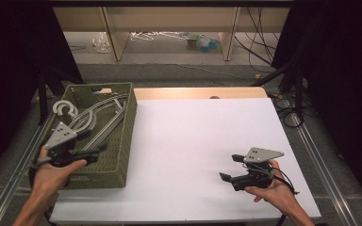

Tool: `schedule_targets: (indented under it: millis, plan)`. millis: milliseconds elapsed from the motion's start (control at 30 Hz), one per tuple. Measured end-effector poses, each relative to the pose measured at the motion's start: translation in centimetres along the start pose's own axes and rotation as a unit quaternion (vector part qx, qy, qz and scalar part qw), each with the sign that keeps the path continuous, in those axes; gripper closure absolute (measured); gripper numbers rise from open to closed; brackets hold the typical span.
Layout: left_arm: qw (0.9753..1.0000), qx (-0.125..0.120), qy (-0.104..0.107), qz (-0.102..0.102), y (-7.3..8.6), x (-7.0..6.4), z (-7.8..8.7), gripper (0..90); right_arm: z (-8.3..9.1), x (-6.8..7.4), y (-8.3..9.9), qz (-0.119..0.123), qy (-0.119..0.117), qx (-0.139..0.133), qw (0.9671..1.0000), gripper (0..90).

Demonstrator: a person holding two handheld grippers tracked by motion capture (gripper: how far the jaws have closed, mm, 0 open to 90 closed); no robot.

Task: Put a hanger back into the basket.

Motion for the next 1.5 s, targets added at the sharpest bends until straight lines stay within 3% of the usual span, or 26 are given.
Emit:
schedule_targets:
  millis: [200, 333, 367, 433, 567, 600, 667, 833, 900, 967, 1000, 1067, 1167, 1267, 1333, 1433, 1500]
  plan:
    - [0.9983, 0.024, -0.011, -0.053, 0.9, -3.5, 0.0, 22.3, 0.3, 0.3, 0.0, -0.004, -0.003, -0.013, 0.9999, 18.9]
    - [0.9990, 0.012, -0.011, -0.043, 1.4, -5.1, 0.8, 21.9, 0.1, 0.4, 0.0, -0.001, -0.008, -0.018, 0.9998, 18.9]
    - [0.9996, 0.004, -0.003, -0.028, 1.5, -5.6, 0.9, 22.0, 0.1, 0.5, 0.0, -0.001, -0.005, -0.014, 0.9999, 18.9]
    - [0.9995, -0.006, 0.018, -0.026, 1.7, -6.6, 1.0, 22.3, 0.1, 0.5, 0.0, 0.000, -0.003, -0.014, 0.9999, 18.9]
    - [0.9987, -0.021, 0.038, -0.025, 2.2, -8.3, 0.6, 22.9, 0.2, 0.8, 0.0, -0.002, -0.001, -0.019, 0.9998, 19.0]
    - [0.9985, -0.025, 0.047, -0.015, 2.5, -8.8, 0.4, 23.3, 0.3, 0.8, -0.1, -0.002, 0.000, -0.022, 0.9998, 19.0]
    - [0.9982, -0.028, 0.047, -0.026, 2.7, -9.4, 0.1, 24.1, 0.4, 1.0, -0.1, -0.007, -0.003, -0.021, 0.9997, 19.0]
    - [0.9979, -0.038, 0.049, -0.015, 3.5, -10.2, -0.7, 24.3, 0.7, 1.2, 0.0, -0.011, 0.001, -0.031, 0.9995, 18.9]
    - [0.9971, -0.045, 0.061, 0.008, 4.1, -10.4, -1.0, 24.3, 0.9, 1.3, 0.1, -0.011, 0.004, -0.035, 0.9993, 18.8]
    - [0.9967, -0.045, 0.067, 0.012, 4.7, -10.8, -1.4, 24.3, 1.0, 1.5, 0.2, -0.016, -0.003, -0.037, 0.9992, 18.7]
    - [0.9961, -0.041, 0.076, 0.013, 5.1, -10.9, -1.7, 24.3, 1.1, 1.6, 0.3, -0.015, 0.005, -0.041, 0.9990, 18.7]
    - [0.9956, -0.037, 0.081, 0.029, 5.5, -11.0, -2.1, 24.7, 1.1, 1.9, 0.4, -0.020, -0.001, -0.047, 0.9987, 18.5]
    - [0.9963, -0.033, 0.079, 0.008, 6.0, -11.0, -2.5, 23.9, 1.2, 2.3, 0.7, -0.015, 0.005, -0.046, 0.9988, 18.1]
    - [0.9961, -0.043, 0.075, 0.020, 6.0, -10.8, -2.3, 23.7, 1.3, 2.8, 1.0, -0.012, 0.008, -0.045, 0.9989, 17.7]
    - [0.9956, -0.048, 0.078, 0.017, 5.9, -10.5, -2.1, 23.6, 1.3, 3.3, 1.2, -0.013, -0.003, -0.044, 0.9989, 17.6]
    - [0.9950, -0.052, 0.082, 0.022, 6.0, -10.6, -2.0, 23.5, 1.5, 3.8, 1.5, -0.006, 0.006, -0.043, 0.9990, 17.2]
    - [0.9952, -0.050, 0.083, 0.012, 6.1, -10.6, -2.0, 23.4, 1.6, 4.2, 1.6, -0.011, 0.003, -0.049, 0.9987, 17.0]
Point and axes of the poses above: each handheld gripper's, and its own axes: z roughly backward along the jaws, y roughly out of its underside, x roughly to its left, the point moved 3 cm from there along -z, roughly forward along the jaws, and after that the axes turned 1 degree about -y, right-handed, at the moved point
